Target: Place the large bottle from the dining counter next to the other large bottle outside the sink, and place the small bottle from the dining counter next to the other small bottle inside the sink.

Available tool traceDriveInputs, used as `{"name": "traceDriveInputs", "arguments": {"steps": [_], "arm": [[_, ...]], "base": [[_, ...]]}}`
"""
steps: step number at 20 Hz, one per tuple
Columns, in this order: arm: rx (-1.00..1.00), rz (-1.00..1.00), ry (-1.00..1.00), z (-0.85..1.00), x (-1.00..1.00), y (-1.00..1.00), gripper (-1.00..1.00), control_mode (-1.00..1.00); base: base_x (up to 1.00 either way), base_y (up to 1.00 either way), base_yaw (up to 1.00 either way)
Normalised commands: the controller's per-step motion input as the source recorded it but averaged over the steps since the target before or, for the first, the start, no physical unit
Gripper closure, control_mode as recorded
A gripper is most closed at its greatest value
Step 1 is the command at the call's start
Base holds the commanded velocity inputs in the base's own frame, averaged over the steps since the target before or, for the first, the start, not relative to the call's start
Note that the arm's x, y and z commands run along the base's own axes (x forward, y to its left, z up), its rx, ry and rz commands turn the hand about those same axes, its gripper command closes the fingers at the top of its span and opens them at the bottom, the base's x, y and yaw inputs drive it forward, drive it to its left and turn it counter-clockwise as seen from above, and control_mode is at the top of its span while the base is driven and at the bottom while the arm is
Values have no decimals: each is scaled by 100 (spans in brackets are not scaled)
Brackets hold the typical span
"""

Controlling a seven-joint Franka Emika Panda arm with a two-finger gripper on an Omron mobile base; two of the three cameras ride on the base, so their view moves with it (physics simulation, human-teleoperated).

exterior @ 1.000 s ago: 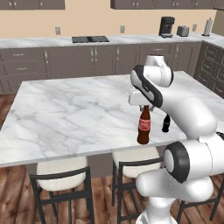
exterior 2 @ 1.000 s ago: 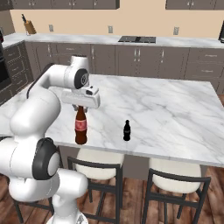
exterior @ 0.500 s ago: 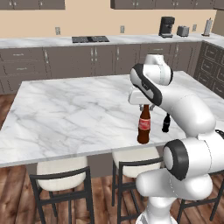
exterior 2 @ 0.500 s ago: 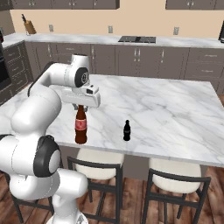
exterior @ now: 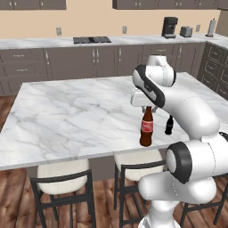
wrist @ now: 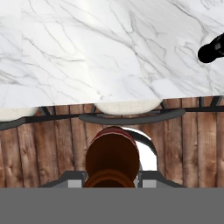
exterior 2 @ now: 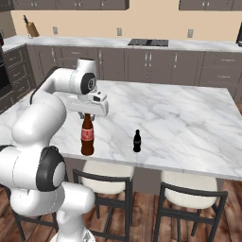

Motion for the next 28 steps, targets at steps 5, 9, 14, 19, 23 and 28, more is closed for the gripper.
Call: {"name": "traceDriveInputs", "arguments": {"steps": [5,9,14,19,23,28], "arm": [[0,0,0,0,0,0,100,100],[0,0,0,0,0,0,100,100],[0,0,0,0,0,0,100,100],[0,0,0,0,0,0,100,100],[0,0,0,0,0,0,100,100],[0,0,0,0,0,0,100,100]], "base": [[-76,0,-5],[-87,-4,-14],[-39,-56,-39],[0,-69,-57],[0,-70,-63],[16,-73,-60]]}}
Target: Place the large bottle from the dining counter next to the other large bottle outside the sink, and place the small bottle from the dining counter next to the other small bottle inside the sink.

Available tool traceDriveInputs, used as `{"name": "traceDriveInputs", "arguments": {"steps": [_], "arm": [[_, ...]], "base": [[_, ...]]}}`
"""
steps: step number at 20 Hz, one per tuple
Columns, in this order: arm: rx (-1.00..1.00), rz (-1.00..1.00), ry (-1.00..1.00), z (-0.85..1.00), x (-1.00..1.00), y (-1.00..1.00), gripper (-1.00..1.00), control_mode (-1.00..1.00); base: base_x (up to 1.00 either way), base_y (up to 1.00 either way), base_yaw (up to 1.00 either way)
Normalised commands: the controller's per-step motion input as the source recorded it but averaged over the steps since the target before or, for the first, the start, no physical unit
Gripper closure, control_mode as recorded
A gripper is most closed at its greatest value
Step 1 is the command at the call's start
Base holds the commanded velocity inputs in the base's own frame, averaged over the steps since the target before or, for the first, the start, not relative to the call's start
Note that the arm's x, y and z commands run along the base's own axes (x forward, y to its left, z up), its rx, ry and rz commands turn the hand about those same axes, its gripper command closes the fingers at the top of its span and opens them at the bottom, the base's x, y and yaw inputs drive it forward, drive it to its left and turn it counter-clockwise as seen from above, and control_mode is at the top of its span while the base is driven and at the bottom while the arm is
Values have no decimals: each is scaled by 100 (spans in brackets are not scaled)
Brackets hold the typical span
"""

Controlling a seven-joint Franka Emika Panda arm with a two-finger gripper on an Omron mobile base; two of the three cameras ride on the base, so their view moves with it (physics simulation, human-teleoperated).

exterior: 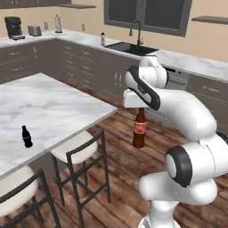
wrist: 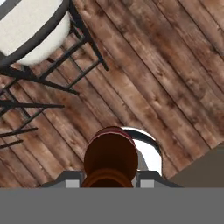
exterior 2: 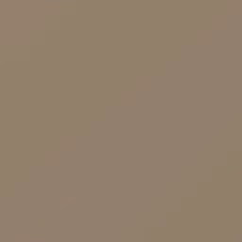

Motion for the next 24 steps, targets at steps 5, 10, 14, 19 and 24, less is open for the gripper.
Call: {"name": "traceDriveInputs", "arguments": {"steps": [5,10,14,19,24], "arm": [[0,0,0,0,0,0,100,100],[0,0,0,0,0,0,100,100],[0,0,0,0,0,0,100,100],[0,0,0,0,0,0,100,100],[0,0,0,0,0,0,100,100]], "base": [[57,-70,-15],[77,-83,0],[96,-81,1],[100,-71,12],[100,-72,19]]}}
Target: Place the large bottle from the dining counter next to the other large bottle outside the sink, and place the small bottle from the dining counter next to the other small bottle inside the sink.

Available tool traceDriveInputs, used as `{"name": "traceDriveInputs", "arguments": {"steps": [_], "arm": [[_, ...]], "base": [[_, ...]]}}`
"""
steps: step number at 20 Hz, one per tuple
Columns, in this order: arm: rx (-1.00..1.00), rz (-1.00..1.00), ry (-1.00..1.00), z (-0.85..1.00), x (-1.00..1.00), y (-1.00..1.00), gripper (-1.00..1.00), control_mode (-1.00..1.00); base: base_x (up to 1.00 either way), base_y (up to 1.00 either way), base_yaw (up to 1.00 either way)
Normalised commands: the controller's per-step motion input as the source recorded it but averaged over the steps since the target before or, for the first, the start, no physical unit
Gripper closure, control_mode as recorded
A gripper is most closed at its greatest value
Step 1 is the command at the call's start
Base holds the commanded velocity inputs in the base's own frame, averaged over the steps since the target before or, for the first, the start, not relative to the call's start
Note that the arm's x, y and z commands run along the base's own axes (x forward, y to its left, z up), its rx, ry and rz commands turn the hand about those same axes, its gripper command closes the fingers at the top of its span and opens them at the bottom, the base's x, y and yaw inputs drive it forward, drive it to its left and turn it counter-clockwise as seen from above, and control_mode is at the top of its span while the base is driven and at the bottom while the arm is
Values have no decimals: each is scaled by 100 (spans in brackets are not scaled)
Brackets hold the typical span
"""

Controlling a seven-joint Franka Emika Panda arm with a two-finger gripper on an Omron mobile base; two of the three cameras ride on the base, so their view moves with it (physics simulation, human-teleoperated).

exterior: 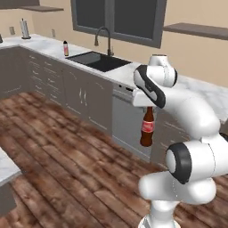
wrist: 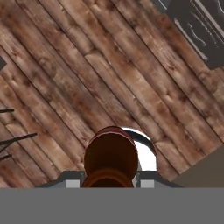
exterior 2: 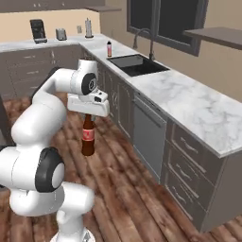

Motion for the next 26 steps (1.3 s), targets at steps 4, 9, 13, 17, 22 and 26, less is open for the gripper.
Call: {"name": "traceDriveInputs", "arguments": {"steps": [4,9,13,17,22,26], "arm": [[0,0,0,0,0,0,100,100],[0,0,0,0,0,0,100,100],[0,0,0,0,0,0,100,100],[0,0,0,0,0,0,100,100],[0,0,0,0,0,0,100,100],[0,0,0,0,0,0,100,100]], "base": [[100,-58,16],[100,-46,4],[100,-34,22],[80,-28,47],[71,-28,45],[85,-1,28]]}}
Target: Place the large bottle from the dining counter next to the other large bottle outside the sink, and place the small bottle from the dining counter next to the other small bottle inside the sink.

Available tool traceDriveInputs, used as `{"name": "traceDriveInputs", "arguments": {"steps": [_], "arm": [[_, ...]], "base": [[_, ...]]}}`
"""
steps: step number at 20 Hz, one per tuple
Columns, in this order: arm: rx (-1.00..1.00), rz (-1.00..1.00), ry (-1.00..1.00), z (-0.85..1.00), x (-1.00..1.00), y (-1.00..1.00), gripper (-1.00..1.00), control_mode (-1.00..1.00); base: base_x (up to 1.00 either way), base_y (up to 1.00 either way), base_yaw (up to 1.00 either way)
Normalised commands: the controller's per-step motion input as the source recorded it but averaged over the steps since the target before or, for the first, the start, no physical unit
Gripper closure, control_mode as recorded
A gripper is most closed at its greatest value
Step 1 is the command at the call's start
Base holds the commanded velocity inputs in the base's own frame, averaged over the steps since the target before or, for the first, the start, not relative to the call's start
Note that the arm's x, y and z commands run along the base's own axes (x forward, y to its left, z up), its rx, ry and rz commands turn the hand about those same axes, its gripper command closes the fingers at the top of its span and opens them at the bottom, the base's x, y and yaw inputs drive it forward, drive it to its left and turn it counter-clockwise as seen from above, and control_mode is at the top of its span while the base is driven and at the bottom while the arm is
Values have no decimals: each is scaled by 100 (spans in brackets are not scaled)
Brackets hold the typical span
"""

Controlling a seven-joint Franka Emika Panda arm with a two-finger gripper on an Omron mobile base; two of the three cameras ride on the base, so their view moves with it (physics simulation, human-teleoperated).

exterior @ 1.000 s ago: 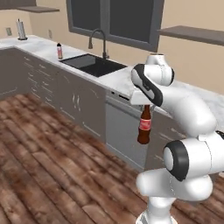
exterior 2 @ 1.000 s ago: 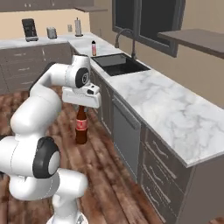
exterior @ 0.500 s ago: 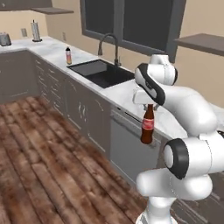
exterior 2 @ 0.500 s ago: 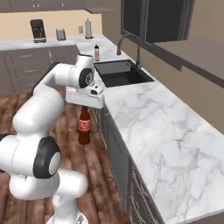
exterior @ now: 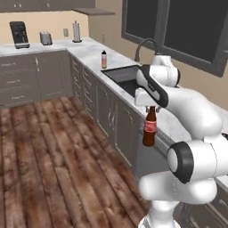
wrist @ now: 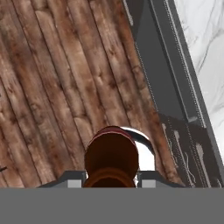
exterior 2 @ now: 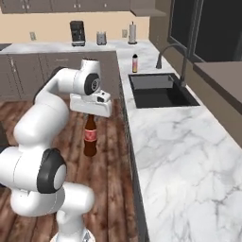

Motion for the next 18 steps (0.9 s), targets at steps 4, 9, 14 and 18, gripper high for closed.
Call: {"name": "traceDriveInputs", "arguments": {"steps": [4,9,14,18], "arm": [[0,0,0,0,0,0,100,100],[0,0,0,0,0,0,100,100],[0,0,0,0,0,0,100,100],[0,0,0,0,0,0,100,100]], "base": [[84,11,17],[98,13,11],[100,12,12],[100,15,12]]}}
